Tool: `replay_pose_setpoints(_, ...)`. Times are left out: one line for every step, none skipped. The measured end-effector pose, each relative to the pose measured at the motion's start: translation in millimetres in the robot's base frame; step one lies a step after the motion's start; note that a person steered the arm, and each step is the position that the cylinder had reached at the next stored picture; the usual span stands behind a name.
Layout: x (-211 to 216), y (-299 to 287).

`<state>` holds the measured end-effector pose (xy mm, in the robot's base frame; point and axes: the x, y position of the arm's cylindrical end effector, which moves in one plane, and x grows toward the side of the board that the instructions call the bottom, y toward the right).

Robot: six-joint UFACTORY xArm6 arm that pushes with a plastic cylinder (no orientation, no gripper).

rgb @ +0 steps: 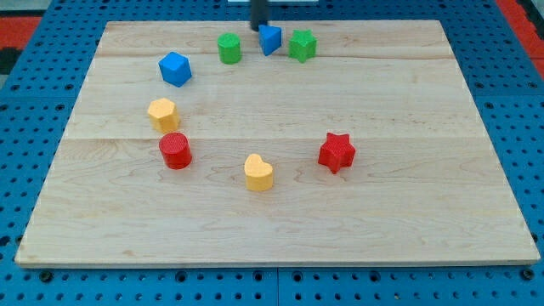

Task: Push the green circle into the blue triangle

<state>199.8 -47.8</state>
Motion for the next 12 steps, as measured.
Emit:
replay_pose_setpoints(10, -16)
replay_pose_setpoints(37, -9)
replay_pose_setpoints(44, -1)
replay_pose_setpoints(56, -76)
replay_pose_setpoints(59, -36)
replay_pose_setpoints(93, -91)
replay_pose_setpoints(133, -81)
replay_pose_setpoints(173, -82)
replay_pose_setpoints(192, -91)
replay_pose_setpoints(204, -50)
replay_pose_setpoints(170, -19)
replay_pose_setpoints(145, -13)
